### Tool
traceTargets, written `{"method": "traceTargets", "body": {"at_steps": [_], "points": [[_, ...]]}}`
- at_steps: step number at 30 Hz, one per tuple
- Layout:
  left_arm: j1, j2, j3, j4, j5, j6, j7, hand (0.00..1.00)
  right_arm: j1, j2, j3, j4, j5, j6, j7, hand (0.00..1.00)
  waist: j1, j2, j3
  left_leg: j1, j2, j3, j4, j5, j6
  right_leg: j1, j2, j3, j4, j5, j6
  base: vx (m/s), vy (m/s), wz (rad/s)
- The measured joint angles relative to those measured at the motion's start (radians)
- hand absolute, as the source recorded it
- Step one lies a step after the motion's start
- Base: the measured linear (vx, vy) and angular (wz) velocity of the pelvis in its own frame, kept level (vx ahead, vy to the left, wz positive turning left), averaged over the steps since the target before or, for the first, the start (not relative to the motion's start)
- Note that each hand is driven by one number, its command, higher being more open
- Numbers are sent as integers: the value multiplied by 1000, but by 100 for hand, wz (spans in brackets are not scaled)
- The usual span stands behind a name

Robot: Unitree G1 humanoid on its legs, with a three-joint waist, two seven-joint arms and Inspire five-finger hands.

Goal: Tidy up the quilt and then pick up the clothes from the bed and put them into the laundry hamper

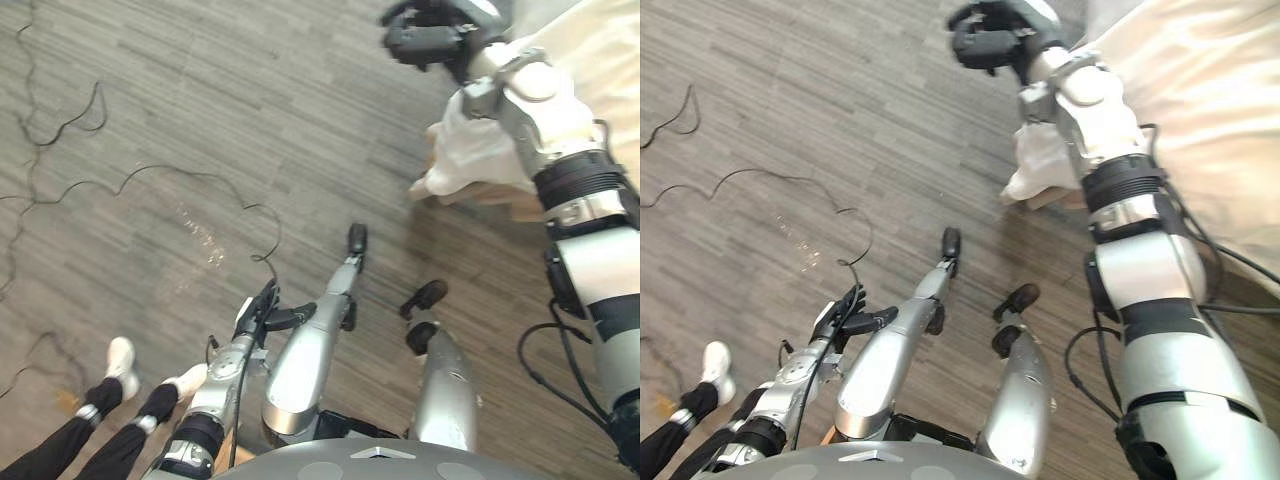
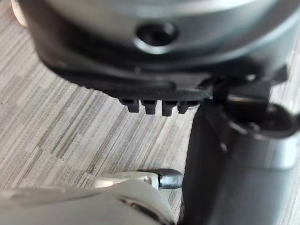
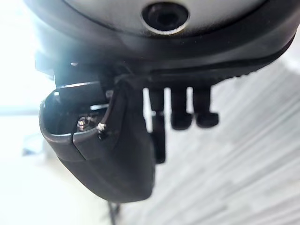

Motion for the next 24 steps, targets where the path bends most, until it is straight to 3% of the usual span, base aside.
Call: {"method": "traceTargets", "body": {"at_steps": [3, 7, 13, 16, 18, 22, 24], "points": [[0, 21, -40, -25, -10, -3, 2, 100, 3, -64, -4, 63, -25, 21, -31, 0, 0, 1, -1, -20, -4, 2, 0, 3, -1, -38, -14, 2, 41, -19, -10, 13, -3, 3], [0, 23, -112, -50, -9, -5, -2, 100, 7, -69, -30, 77, -10, 17, -16, 0, 2, 38, -25, -39, -5, 5, 0, -4, -9, -66, -25, -2, 57, -24, -13, -22, 7, 5], [6, 23, -131, -45, -9, -45, 0, 100, 125, -74, -104, 11, 92, -36, 141, 0, -6, 47, -32, -39, -6, 34, 11, -7, -5, -75, -30, 16, 67, -23, -13, -34, 36, -5], [23, 22, -118, -19, -6, -53, 13, 100, 276, 48, -240, -7, 267, -57, 241, 0, -64, 44, -30, 22, -13, 42, 13, -19, 11, -9, -31, 24, 57, -20, -9, -9, 56, 3], [57, 19, -84, -13, 6, -68, 21, 100, 462, 179, -308, -20, 354, -70, 297, 0, -111, 30, -25, 73, -17, 77, 13, -41, 22, 31, -34, 61, 53, -20, -9, 20, 93, -43], [77, 9, -14, 24, 52, -85, 41, 100, 803, 344, -318, -30, 363, -60, 323, 0, -195, -4, -7, 134, -14, 142, -13, -57, 17, 51, -25, 124, 20, -2, 20, 33, 70, -55], [78, 13, 18, 45, 102, -88, 55, 100, 1007, 411, -268, -30, 337, -58, 326, 0, -248, -42, 4, 185, -7, 178, -29, -65, 2, 86, -20, 132, 3, 2, 27, 45, 29, -53]]}}
